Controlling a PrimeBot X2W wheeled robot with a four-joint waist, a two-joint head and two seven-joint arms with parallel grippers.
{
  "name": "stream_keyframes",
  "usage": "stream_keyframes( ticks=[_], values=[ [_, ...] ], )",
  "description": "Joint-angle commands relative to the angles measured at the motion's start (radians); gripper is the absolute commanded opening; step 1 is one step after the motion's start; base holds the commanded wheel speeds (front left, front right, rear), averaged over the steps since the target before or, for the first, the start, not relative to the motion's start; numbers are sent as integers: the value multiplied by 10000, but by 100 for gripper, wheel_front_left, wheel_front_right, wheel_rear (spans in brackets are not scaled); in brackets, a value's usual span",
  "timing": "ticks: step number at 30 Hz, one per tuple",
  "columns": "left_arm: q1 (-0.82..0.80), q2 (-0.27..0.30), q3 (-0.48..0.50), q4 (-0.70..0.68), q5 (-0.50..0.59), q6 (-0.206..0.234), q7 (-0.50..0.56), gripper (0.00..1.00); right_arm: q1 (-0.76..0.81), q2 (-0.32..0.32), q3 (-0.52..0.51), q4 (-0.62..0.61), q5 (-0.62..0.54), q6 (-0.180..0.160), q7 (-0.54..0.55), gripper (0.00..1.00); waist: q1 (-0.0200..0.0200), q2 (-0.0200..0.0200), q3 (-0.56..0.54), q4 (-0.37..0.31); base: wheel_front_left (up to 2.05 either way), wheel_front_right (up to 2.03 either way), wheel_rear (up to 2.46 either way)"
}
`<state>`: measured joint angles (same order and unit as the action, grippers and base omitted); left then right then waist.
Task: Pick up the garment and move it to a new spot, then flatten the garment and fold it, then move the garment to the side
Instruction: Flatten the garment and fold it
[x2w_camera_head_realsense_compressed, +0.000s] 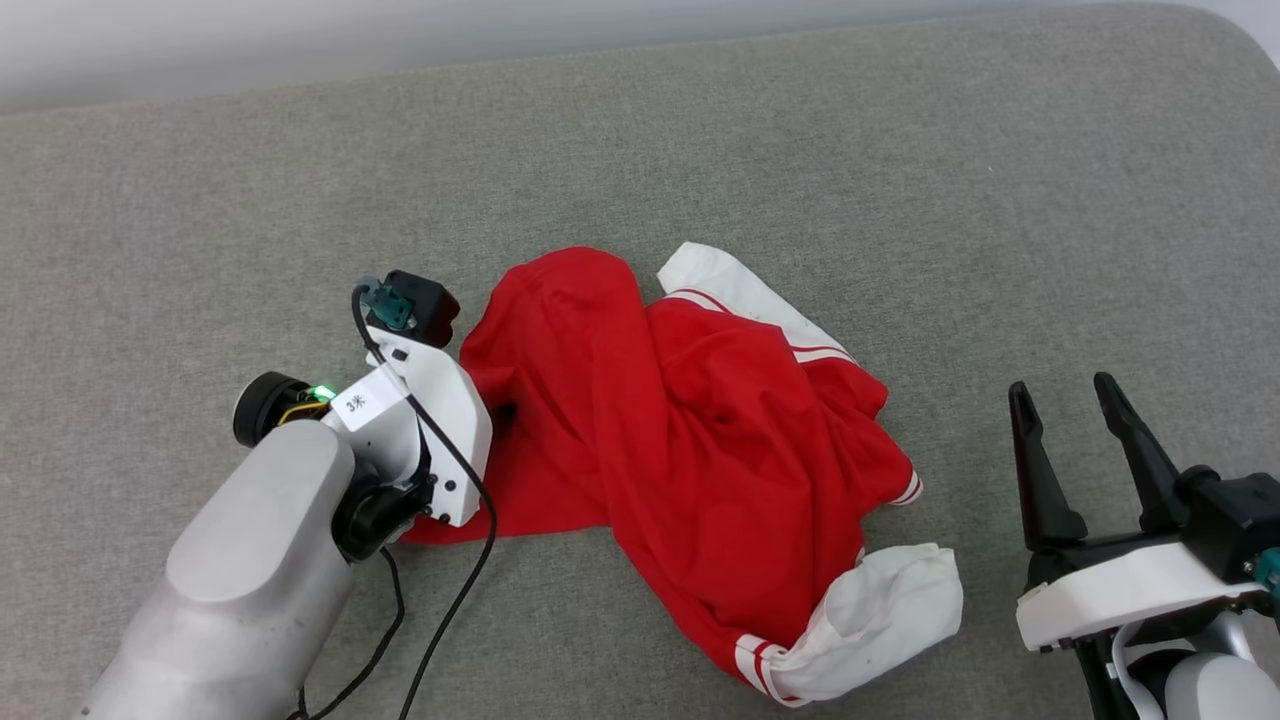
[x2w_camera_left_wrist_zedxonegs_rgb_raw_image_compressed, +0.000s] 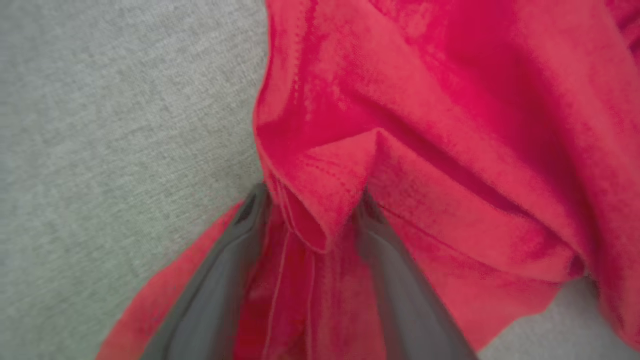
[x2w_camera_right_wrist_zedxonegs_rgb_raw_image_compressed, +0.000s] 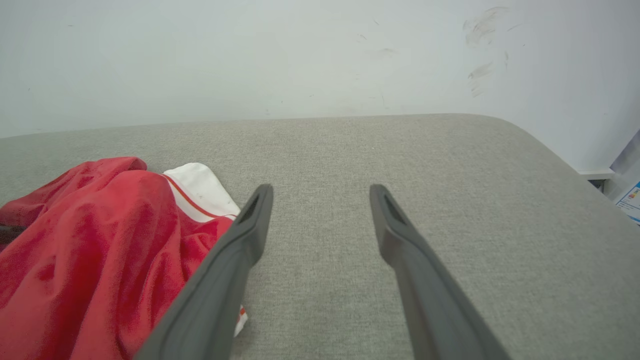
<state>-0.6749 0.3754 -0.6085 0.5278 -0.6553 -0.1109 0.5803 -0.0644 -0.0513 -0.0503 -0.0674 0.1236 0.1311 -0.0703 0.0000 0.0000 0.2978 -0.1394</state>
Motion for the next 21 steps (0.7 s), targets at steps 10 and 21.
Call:
stream_keyframes(
  ticks=[10,21],
  values=[
    [710,347,190,-410,679,657,-2213,0,52,14,-179,147,-87,-5,25,100,0,0,-591,550,0,0,0],
    [3979,1354,1026,-2518,69,2371,-2693,0,555,13,-407,132,-124,-7,213,100,0,0,-1687,1203,0,0,0]
  ],
)
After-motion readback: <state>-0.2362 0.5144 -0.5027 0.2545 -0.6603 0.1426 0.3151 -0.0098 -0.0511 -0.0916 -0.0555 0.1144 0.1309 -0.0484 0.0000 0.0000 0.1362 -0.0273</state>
